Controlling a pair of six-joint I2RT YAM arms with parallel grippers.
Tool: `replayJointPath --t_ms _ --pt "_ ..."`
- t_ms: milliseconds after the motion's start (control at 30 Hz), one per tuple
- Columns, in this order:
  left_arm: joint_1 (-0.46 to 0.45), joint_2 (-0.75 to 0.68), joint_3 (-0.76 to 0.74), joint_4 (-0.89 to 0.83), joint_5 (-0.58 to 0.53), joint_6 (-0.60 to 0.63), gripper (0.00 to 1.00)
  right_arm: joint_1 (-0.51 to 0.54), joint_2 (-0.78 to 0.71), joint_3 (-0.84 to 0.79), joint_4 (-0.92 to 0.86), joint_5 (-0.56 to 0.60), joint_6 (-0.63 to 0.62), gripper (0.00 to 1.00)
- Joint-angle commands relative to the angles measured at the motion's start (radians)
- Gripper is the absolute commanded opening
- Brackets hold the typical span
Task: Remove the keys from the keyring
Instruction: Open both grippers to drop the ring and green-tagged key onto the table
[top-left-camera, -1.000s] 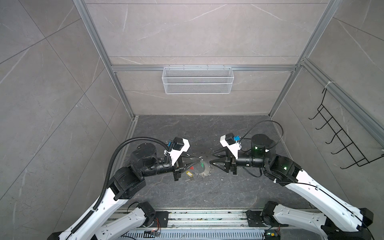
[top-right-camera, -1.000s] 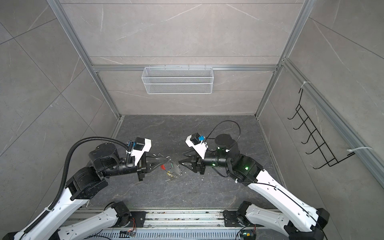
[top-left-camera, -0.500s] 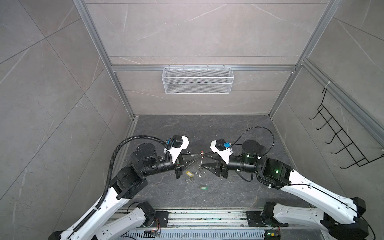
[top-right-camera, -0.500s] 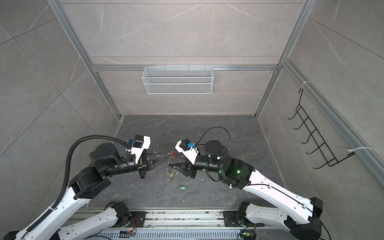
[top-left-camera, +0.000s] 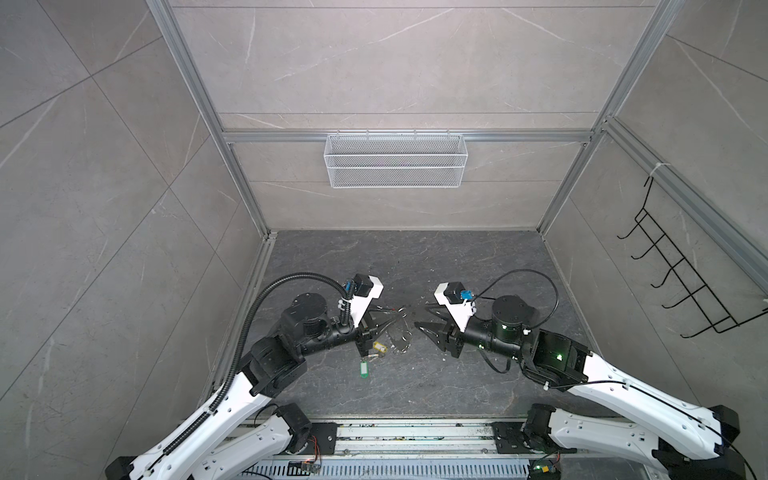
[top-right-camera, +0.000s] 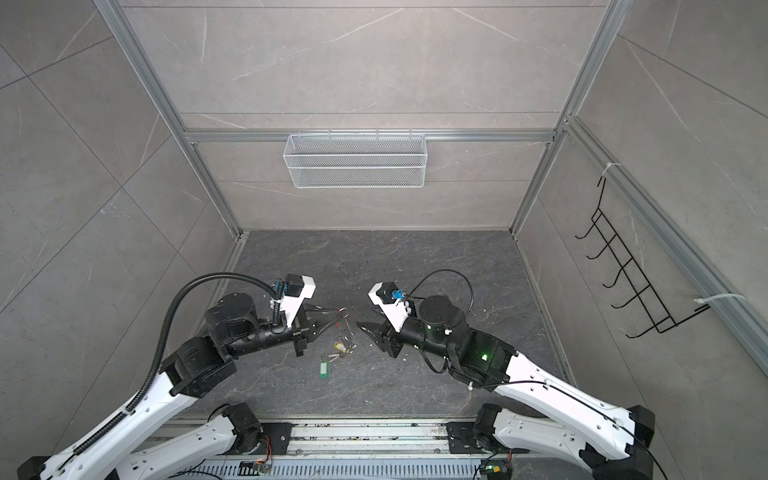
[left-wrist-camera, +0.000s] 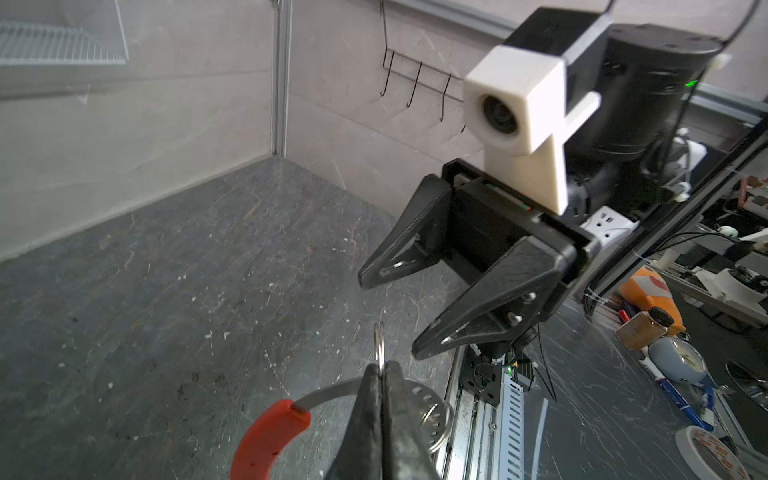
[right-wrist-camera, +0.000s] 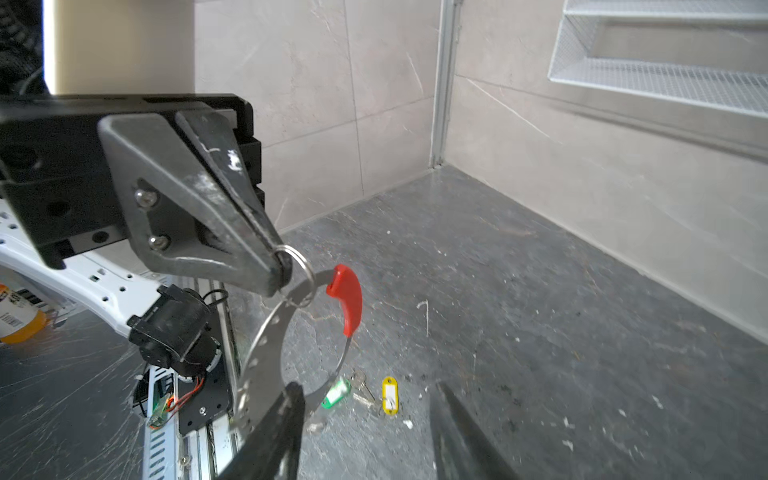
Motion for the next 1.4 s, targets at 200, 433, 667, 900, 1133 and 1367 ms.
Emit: replayJointPath --t_ms 200,433,667,900,1133,1367 --pt "-0.004 0.191 -0.148 0.235 0.026 -0.152 0.0 0.004 -0.133 -0.166 -0.044 0.214 0.106 0.51" --pt "-0.006 0.382 -0.186 0.337 0.026 -0.188 0.0 0.004 -0.151 -0.234 -0.059 0.265 0.133 0.51" --pt "-0.004 0.579 -0.111 0.346 -0.038 -0.219 0.37 0.004 -0.127 -0.282 -0.03 0.3 0.161 0.52" --pt "0.02 0.508 -0.082 0.307 -0.168 -0.227 1.0 0.005 -0.153 -0.309 -0.006 0.374 0.178 0.84" --pt "0.101 0.283 -0.078 0.241 -0.526 -0.147 1.0 0.004 -0.131 -0.299 -0.002 0.543 0.212 1.0" --pt "0.389 0.264 -0.11 0.278 -0.744 -0.141 1.0 0.003 -0.095 -0.278 0.035 0.764 0.233 1.0"
